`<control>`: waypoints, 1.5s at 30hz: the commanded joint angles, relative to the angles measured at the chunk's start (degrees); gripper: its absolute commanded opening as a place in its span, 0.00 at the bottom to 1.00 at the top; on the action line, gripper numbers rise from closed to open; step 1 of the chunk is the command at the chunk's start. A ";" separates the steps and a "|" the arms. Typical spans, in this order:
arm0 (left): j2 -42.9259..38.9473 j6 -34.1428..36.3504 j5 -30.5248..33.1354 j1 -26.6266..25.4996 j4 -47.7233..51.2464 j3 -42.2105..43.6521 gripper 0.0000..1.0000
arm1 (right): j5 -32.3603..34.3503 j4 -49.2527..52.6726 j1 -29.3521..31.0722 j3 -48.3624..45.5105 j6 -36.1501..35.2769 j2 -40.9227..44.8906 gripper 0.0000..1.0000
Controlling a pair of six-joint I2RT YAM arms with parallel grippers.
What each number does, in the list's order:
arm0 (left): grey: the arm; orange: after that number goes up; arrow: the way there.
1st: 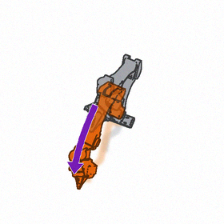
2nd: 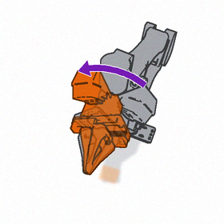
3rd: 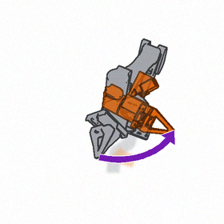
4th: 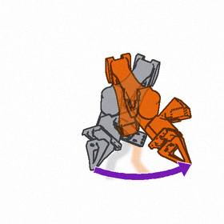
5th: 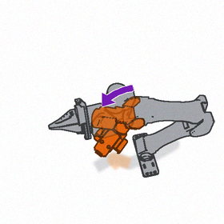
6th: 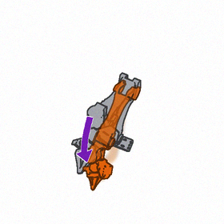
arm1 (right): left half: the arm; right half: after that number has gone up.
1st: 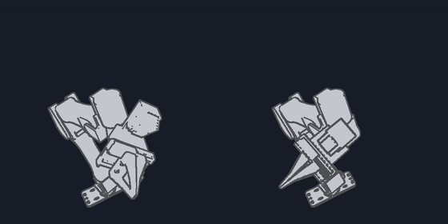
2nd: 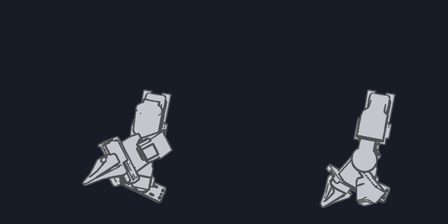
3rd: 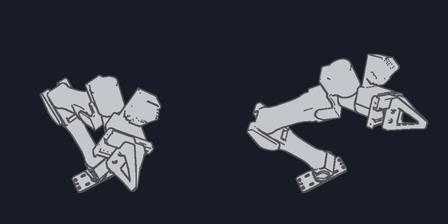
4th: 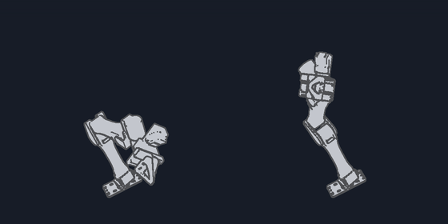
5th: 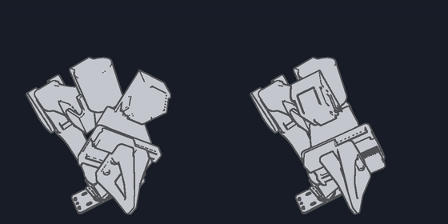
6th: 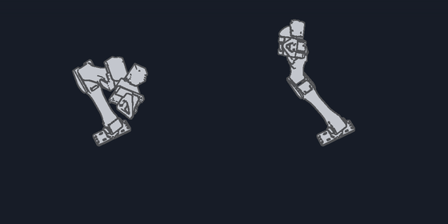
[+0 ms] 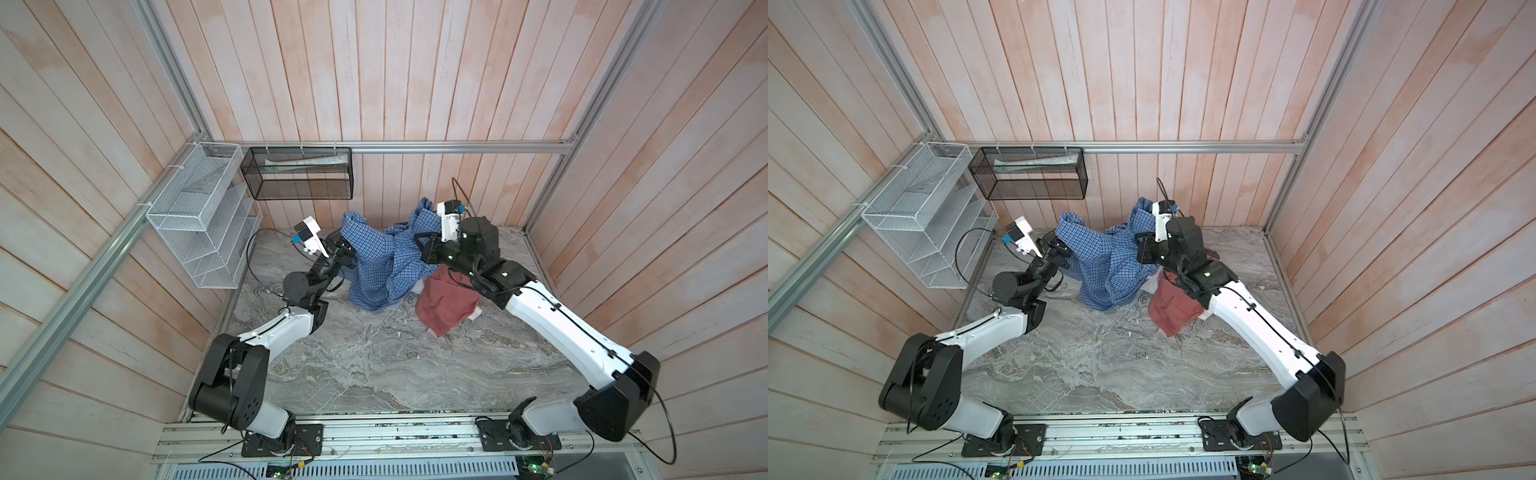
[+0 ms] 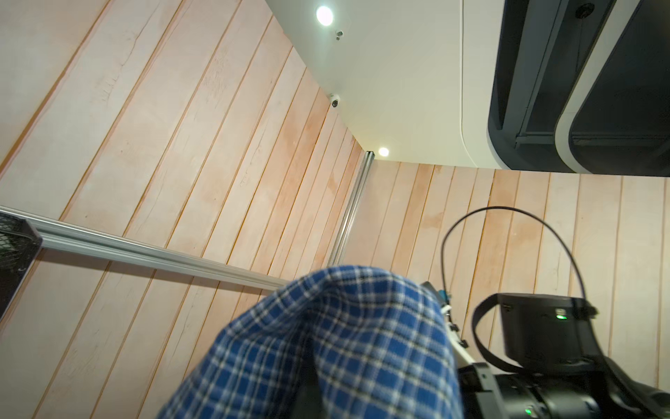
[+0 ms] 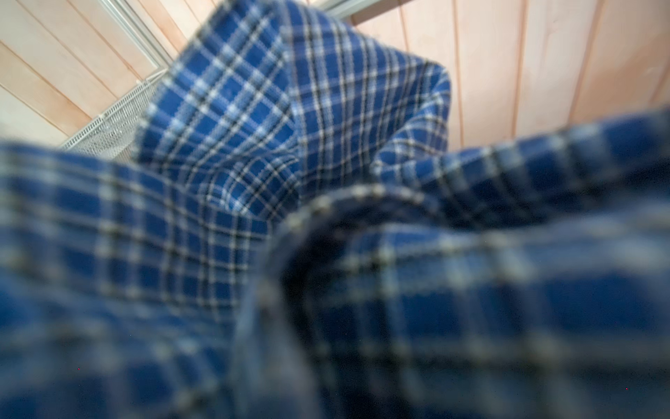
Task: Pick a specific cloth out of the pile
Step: 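Carry the plaid shirt toward the left gripper while the left gripper grasps its edge, then lower the plaid shirt onto the open table with both grippers and release it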
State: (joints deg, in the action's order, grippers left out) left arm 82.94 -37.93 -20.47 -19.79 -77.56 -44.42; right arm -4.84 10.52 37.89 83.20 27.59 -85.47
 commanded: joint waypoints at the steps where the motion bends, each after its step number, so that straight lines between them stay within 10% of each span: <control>1: -7.11 5.47 1.13 1.38 5.36 6.21 0.00 | -3.60 -4.11 4.84 8.12 -0.22 -4.49 0.00; 9: -24.69 17.44 4.44 2.95 28.50 8.80 0.00 | -6.41 -3.49 9.97 18.30 1.31 -12.72 0.00; 30: -20.72 18.85 22.56 3.53 57.02 16.33 0.06 | -6.63 -2.10 11.68 12.41 1.41 -32.44 0.10; 37: -12.02 16.99 20.01 3.58 59.53 16.10 0.49 | -3.54 2.49 11.51 14.74 0.78 -37.68 0.62; 45: -3.85 17.89 23.93 3.58 71.59 7.11 0.70 | 2.10 12.74 10.25 19.64 -2.77 -37.36 0.98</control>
State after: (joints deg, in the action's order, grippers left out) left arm 78.19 -20.43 0.75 -16.08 -11.03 -34.85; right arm -6.42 19.07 48.36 101.56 26.39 -125.95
